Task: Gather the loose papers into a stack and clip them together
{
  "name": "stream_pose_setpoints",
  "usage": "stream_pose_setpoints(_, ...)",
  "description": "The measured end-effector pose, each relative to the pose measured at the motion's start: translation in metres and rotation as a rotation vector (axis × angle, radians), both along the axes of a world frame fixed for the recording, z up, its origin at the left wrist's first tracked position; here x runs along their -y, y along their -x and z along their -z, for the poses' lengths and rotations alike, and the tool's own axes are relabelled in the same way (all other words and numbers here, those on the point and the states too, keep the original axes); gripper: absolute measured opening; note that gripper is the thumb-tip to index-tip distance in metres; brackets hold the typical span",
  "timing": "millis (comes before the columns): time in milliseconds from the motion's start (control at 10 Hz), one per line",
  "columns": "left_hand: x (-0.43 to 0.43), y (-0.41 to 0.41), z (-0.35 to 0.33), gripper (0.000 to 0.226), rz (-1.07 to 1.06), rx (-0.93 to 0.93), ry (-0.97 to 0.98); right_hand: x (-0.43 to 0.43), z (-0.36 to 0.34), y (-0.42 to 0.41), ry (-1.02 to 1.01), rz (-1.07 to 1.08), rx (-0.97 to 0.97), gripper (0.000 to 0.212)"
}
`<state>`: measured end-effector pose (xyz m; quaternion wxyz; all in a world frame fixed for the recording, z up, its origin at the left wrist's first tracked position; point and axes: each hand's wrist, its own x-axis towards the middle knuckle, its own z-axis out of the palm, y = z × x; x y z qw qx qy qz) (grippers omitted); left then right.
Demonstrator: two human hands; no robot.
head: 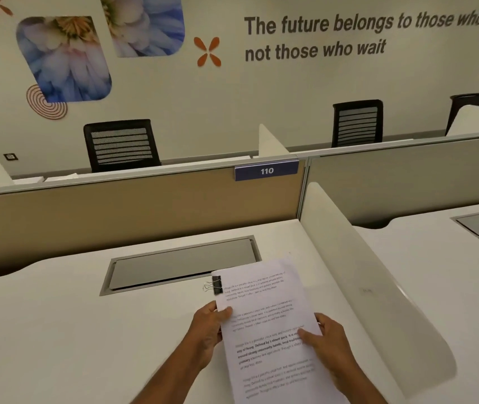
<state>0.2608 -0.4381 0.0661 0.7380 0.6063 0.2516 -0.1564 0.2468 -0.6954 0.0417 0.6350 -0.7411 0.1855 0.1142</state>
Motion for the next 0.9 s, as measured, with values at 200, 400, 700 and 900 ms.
stream_pose_setpoints(200,0.013,-0.007,0.027,0.029,0.074,-0.078,-0.082,0.027,0.02,-0.031,0.122,-0.053,-0.037,0.027)
stream_pose_setpoints(400,0.024,-0.006,0.035,0.027,0.045,-0.103,-0.09,0.027,0.033,-0.036,0.21,-0.039,-0.048,0.03)
stream_pose_setpoints(700,0.017,0.006,0.035,0.033,0.124,-0.076,-0.172,0.023,0.039,-0.028,0.37,0.02,0.04,0.053)
stream_pose_setpoints(900,-0.005,0.039,0.009,0.027,0.062,0.016,-0.262,0.006,0.027,-0.012,0.518,0.051,0.159,0.049)
